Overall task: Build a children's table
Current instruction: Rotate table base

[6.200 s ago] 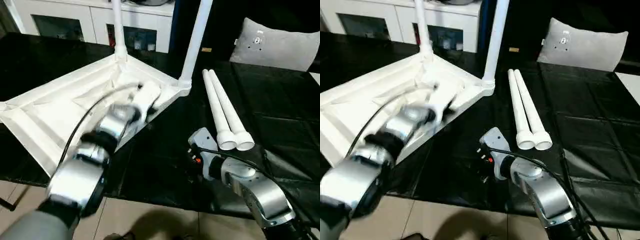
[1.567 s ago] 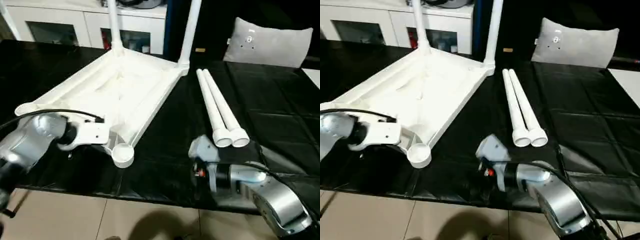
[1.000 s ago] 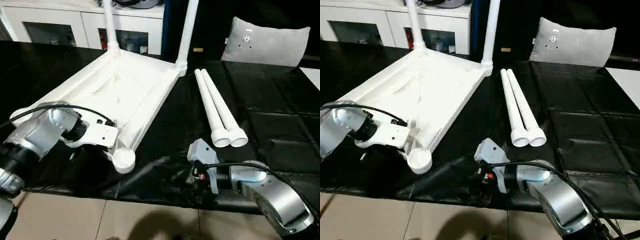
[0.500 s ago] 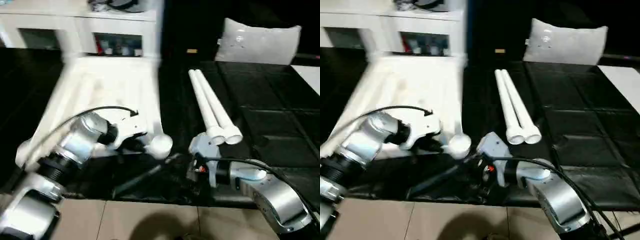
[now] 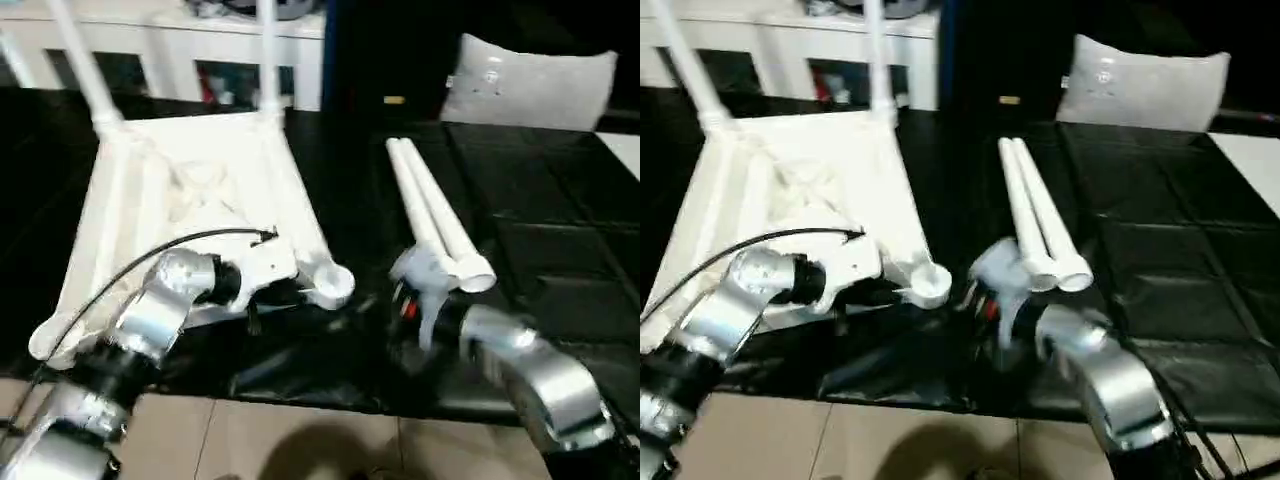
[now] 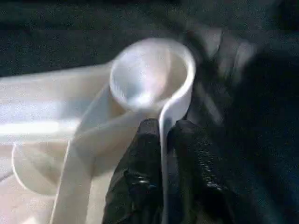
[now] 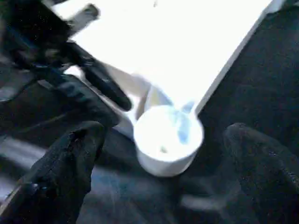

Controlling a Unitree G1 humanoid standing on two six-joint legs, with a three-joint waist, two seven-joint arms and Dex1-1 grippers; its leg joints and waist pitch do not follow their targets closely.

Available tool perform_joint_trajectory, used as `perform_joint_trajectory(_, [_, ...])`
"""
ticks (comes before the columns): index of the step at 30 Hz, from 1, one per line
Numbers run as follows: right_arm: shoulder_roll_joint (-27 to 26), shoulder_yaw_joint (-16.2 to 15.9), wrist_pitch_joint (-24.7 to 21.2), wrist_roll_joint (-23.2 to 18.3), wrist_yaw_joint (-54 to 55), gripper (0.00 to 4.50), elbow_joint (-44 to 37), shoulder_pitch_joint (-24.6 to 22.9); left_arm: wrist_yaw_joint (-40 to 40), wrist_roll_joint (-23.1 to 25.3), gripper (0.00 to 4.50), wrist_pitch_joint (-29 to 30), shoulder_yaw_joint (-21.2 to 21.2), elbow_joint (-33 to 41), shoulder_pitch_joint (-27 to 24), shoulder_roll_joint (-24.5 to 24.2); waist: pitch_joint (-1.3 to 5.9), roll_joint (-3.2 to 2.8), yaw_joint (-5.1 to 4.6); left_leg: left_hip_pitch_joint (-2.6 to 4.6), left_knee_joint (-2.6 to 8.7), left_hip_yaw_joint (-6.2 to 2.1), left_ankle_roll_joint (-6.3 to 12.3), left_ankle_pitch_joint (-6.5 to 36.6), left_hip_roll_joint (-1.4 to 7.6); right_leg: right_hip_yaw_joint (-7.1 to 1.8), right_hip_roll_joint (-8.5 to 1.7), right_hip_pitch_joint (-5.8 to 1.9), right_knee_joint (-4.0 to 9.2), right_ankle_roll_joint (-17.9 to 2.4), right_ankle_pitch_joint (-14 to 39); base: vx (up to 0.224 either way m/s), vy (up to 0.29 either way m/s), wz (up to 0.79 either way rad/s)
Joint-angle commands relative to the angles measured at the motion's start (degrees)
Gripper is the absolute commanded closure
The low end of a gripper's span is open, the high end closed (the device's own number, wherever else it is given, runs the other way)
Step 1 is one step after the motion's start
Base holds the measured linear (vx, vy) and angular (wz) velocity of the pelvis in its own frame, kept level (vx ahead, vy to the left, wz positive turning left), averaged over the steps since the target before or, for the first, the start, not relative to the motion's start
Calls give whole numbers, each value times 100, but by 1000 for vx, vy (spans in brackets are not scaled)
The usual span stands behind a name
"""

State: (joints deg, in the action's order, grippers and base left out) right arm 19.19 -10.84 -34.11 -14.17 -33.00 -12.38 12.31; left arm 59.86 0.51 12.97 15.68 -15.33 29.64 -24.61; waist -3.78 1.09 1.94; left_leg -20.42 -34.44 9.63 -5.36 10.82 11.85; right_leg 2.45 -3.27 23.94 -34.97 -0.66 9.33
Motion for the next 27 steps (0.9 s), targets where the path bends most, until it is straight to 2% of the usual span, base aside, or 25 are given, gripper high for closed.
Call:
perform_joint_trajectory(1, [-181, 199, 166, -65, 335, 0, -10, 39, -403, -429, 357, 291, -520, 387, 10, 226, 406, -29, -12, 19, 378, 33, -25, 1250, 63, -226, -312, -301, 440, -1037, 1701, 0, 0, 0])
perform_joint_trajectory(2, [-280, 249, 257, -13, 498, 0, -41, 18, -627, -548, 350, 250, -697, 435, -32, 302, 406, -18, -11, 19, 376, 30, -30, 1273, 61, -221, -312, -303, 438, -1021, 1751, 0, 0, 0])
perform_joint_trajectory(3, [-280, 249, 257, -13, 498, 0, -41, 18, -627, -548, 345, 250, -697, 435, -32, 302, 400, -11, -17, 7, 382, 23, -33, 1315, 46, -213, -307, -311, 457, -950, 1896, 0, 0, 0])
perform_joint_trajectory(4, [-484, 360, 214, 8, 747, 0, -128, -10, -1015, -696, 325, 391, -1017, 613, -174, 370, 401, -21, -29, 10, 376, 22, -55, 1344, 48, -214, -304, -310, 453, -885, 1982, 0, 0, 0])
perform_joint_trajectory(6, [-690, 523, -32, -47, 991, 0, -213, -23, -1412, -754, 313, 655, -1336, 943, -399, 470, 394, -8, -63, -19, 389, 10, -43, 1350, 29, -197, -288, -322, 467, -733, 2189, 0, 0, 0])
perform_joint_trajectory(9, [-878, 695, -145, 9, 1367, 0, -207, -18, -1870, -735, 305, 1007, -1637, 1466, -743, 633, 401, 1, -110, 4, 373, 15, -36, 1338, 39, -203, -282, -280, 493, -645, 2322, 0, 0, 0])
perform_joint_trajectory(10, [-962, 747, -36, 122, 1594, 0, -260, -55, -2340, -635, 305, 1391, -1846, 1854, -953, 863, 405, 20, -131, -6, 375, 18, -53, 1287, 59, -212, -267, -281, 463, -655, 2145, 0, 0, 0])
perform_joint_trajectory(11, [-1040, 794, -39, 107, 1689, 0, -335, -99, -2542, -636, 305, 1496, -1962, 2073, -1065, 1005, 388, 24, -131, -23, 384, 13, -31, 1290, 44, -198, -261, -283, 482, -644, 2163, 0, 0, 0])
perform_joint_trajectory(12, [-1049, 797, -48, 112, 1708, 0, -352, -109, -2568, -643, 305, 1501, -1975, 2112, -1085, 1025, 390, 5, -132, 8, 373, 19, -16, 1402, 40, -195, -261, -257, 510, -596, 2291, 0, 0, 0])
perform_joint_trajectory(13, [-1162, 789, -170, 221, 2000, 0, -674, -306, -3074, -736, 305, 1590, -2155, 2741, -1437, 1339, 385, 13, -133, -11, 384, 8, -21, 1417, 52, -196, -258, -264, 505, -561, 2290, 0, 0, 0])
perform_joint_trajectory(14, [-1168, 782, -173, 235, 2019, 0, -704, -327, -3122, -732, 305, 1600, -2170, 2786, -1466, 1367, 382, 30, -137, -21, 391, 11, 1, 1407, 63, -195, -250, -259, 521, -517, 2230, 0, 0, 0])
perform_joint_trajectory(15, [-1184, 737, -172, 315, 2108, 0, -879, -459, -3393, -670, 305, 1629, -2231, 3020, -1643, 1514, 385, 20, -132, -7, 383, 14, 9, 1439, 51, -193, -241, -241, 521, -485, 2257, 0, 0, 0])
perform_joint_trajectory(16, [-1200, 717, -189, 350, 2149, 0, -1061, -609, -3600, -555, 305, 1550, -2220, 3246, -1856, 1600, 373, 19, -148, -36, 395, 5, 7, 1507, 48, -189, -231, -253, 533, -411, 2320, 0, 0, 0])
perform_joint_trajectory(17, [-1233, 741, -181, 312, 2154, 0, -1147, -690, -3682, -514, 305, 1526, -2211, 3346, -1957, 1638, 369, 30, -148, -34, 396, 9, 17, 1548, 50, -188, -232, -247, 551, -359, 2381, 0, 0, 0])
perform_joint_trajectory(19, [-1332, 830, -112, 164, 2173, 0, -1353, -900, -3919, -436, 305, 1545, -2169, 3657, -2234, 1770, 353, 72, -192, -50, 380, 8, 59, 1718, 10, -170, -226, -211, 621, -71, 2918, 0, 0, 0])
perform_joint_trajectory(20, [-1354, 851, -14, 111, 2164, 0, -1395, -982, -3981, -370, 305, 1548, -2100, 3786, -2357, 1809, 352, 62, -191, -44, 377, -4, 51, 1765, 10, -161, -229, -199, 622, -14, 3054, 0, 0, 0])
perform_joint_trajectory(21, [-1362, 854, 53, 94, 2161, 0, -1403, -1033, -4017, -302, 305, 1548, -2018, 3874, -2456, 1830, 342, 62, -202, -24, 365, -7, 50, 1896, 0, -145, -223, -164, 668, 126, 3345, 0, 0, 0])
perform_joint_trajectory(23, [-1391, 843, 105, 94, 2192, 0, -1395, -1081, -4096, -210, 305, 1579, -1874, 4020, -2601, 1868, 318, 62, -231, 52, 364, -37, -10, 2341, -14, -93, -205, -127, 720, 327, 3896, 0, 0, 0])
perform_joint_trajectory(24, [-1391, 817, 131, 104, 2192, 0, -1359, -1071, -4152, -195, 305, 1666, -1799, 4084, -2672, 1902, 296, 29, -267, 152, 352, -71, -60, 2799, -29, -10, -174, -99, 786, 447, 4323, 0, 0, 0])
perform_joint_trajectory(25, [-1375, 793, 154, 117, 2174, 0, -1332, -1053, -4160, -190, 305, 1671, -1760, 4106, -2708, 1909, 279, 27, -302, 192, 347, -83, -51, 3011, -36, 41, -149, -96, 836, 476, 4476, 0, 0, 0])
perform_joint_trajectory(26, [-1359, 769, 163, 126, 2140, 0, -1317, -1026, -4215, -178, 305, 1692, -1712, 4142, -2745, 1902, 260, 1, -358, 311, 346, -120, 10, 3372, -28, 159, -118, -107, 928, 438, 4530, 0, 0, 0])
perform_joint_trajectory(27, [-1345, 740, 133, 111, 2094, 0, -1305, -1008, -4257, -166, 305, 1734, -1719, 4156, -2759, 1907, 168, -86, -456, 579, 381, -192, 64, 4109, 49, 451, 7, -54, 1068, 312, 4382, 0, 0, 0])
